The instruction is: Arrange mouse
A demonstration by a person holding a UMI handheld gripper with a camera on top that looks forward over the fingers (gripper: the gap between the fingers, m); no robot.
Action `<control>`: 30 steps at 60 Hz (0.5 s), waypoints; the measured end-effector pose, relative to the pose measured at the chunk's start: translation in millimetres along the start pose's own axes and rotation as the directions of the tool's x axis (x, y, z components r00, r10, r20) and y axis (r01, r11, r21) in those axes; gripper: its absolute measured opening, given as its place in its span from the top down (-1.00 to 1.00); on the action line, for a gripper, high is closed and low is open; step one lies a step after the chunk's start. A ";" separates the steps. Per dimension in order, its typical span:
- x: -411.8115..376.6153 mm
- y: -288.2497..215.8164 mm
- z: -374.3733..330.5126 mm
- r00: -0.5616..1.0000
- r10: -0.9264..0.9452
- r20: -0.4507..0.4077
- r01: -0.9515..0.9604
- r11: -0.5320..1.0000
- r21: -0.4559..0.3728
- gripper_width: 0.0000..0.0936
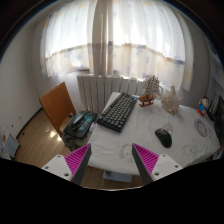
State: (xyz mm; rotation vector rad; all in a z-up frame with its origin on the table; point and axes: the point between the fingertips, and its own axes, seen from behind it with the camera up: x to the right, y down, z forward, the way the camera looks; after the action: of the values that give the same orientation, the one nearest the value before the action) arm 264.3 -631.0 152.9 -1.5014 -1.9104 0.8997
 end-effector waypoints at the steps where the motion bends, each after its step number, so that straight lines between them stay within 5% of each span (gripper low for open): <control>1: 2.2 0.8 0.7 1.000 0.004 -0.005 -0.004 1.000 -0.002 -0.83; 30: 182.2 43.5 24.8 0.962 0.109 -0.250 -0.115 0.993 -0.013 -0.83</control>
State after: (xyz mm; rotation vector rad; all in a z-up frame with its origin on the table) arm 230.0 -451.2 105.8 -1.6676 -1.6771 0.6965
